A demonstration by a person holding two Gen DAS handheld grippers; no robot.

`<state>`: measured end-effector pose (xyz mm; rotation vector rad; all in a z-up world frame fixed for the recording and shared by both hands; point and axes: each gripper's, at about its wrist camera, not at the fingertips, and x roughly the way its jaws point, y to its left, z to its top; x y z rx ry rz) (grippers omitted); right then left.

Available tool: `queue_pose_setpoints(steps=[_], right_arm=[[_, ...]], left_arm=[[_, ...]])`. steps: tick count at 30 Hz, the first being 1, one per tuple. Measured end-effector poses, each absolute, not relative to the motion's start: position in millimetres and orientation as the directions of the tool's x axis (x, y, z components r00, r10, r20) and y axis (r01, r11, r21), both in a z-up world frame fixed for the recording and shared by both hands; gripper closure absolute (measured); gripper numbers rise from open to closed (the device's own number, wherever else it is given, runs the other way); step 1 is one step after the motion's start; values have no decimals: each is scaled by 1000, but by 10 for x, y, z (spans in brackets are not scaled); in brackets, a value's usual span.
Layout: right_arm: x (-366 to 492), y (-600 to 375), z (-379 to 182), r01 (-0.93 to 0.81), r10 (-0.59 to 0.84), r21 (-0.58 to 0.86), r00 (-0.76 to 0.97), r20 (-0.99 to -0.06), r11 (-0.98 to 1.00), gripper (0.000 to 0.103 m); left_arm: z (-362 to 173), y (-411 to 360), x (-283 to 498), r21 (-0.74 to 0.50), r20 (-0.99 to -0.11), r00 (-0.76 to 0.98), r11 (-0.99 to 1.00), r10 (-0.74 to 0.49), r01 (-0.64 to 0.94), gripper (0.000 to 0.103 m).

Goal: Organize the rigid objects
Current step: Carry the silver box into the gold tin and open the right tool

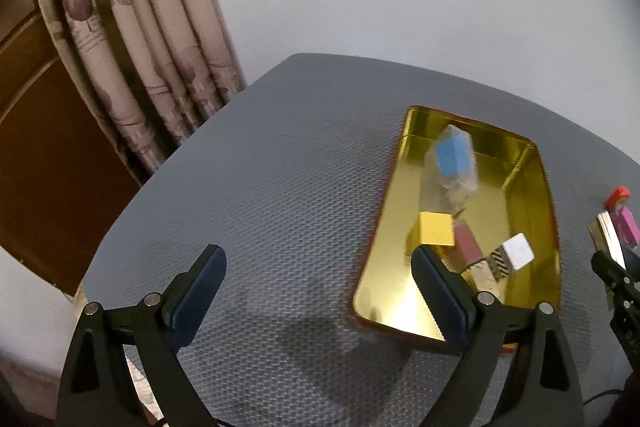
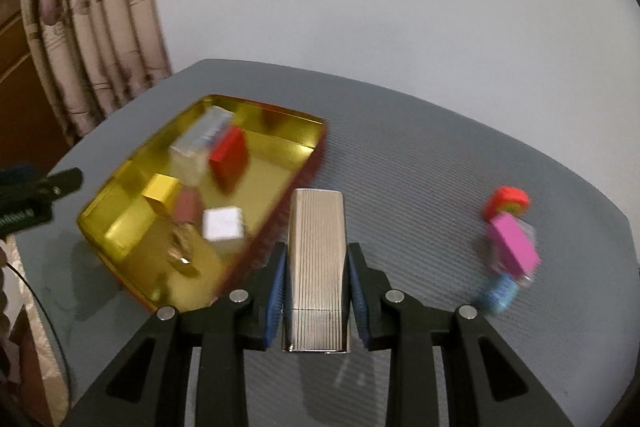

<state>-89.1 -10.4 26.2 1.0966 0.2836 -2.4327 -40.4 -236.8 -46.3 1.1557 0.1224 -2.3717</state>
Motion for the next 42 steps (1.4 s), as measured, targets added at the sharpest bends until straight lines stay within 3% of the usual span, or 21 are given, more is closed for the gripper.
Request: queue_pose_setpoints(steps=[16,42], right_arm=[[-867,-996,330,618,-415,36,-483,-771,-786,74],[-988,-1041,118,599,-322,-51,-499,-805,-799,73]], left_arm=[[-432,-2573,-292,90,-767,-509,-851,-390,518,11],[-423,-2547,-286,110,-762,-516,-864,-391,492,11]])
